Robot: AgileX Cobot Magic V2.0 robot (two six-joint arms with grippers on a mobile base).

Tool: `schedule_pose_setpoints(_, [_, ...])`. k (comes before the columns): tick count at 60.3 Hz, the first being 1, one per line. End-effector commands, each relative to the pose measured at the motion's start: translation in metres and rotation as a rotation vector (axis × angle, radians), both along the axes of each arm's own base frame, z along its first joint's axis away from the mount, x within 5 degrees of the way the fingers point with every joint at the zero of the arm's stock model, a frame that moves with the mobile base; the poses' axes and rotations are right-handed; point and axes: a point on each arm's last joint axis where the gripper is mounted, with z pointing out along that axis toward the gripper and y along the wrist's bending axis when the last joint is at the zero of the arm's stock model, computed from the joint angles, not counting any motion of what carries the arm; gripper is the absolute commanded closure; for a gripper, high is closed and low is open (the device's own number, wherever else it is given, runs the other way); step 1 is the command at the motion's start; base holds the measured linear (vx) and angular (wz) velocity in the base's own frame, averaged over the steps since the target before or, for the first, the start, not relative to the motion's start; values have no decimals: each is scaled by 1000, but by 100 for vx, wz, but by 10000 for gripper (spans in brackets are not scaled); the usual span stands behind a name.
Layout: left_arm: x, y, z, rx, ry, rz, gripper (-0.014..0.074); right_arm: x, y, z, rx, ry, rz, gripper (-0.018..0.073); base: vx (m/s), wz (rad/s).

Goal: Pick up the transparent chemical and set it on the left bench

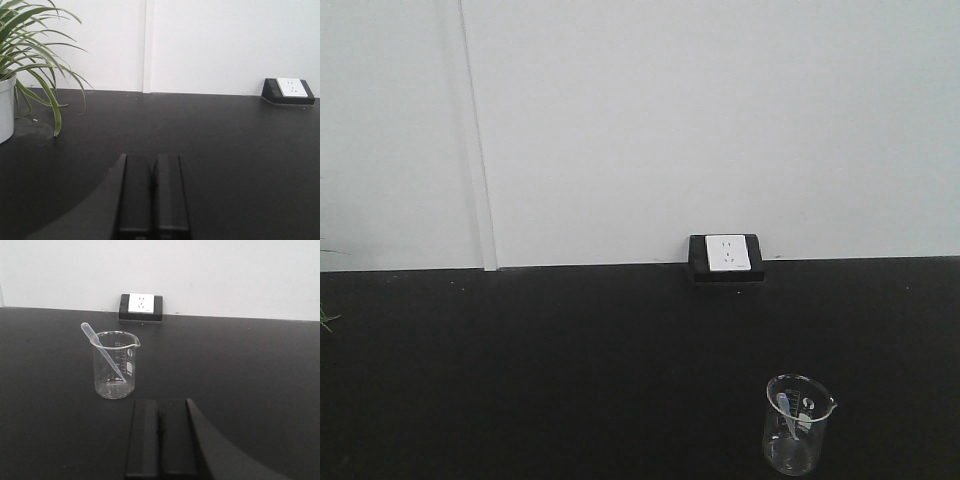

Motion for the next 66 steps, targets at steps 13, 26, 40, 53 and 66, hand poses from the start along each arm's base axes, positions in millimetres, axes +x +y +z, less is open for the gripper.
schedule_pose_setpoints(13, [-1, 0, 3, -14, -81, -1, 600, 0, 0, 6, -6, -83, -2, 567, 0, 0])
schedule_pose_setpoints(26, [-1, 0, 3, -14, -81, -1, 600, 0, 0, 6, -6, -83, -2, 567, 0, 0])
schedule_pose_setpoints(40, [-1, 0, 3, -14, -81, -1, 600, 0, 0, 6, -6, -83, -2, 567, 0, 0])
schedule_pose_setpoints(53, [-1, 0, 3, -14, -81, -1, 600, 0, 0, 11, -3, -137, 0, 567, 0, 0])
schedule_pose_setpoints(66, [-1, 0, 3, -14, -81, -1, 600, -4, 1, 34, 17, -395, 12, 567, 0, 0])
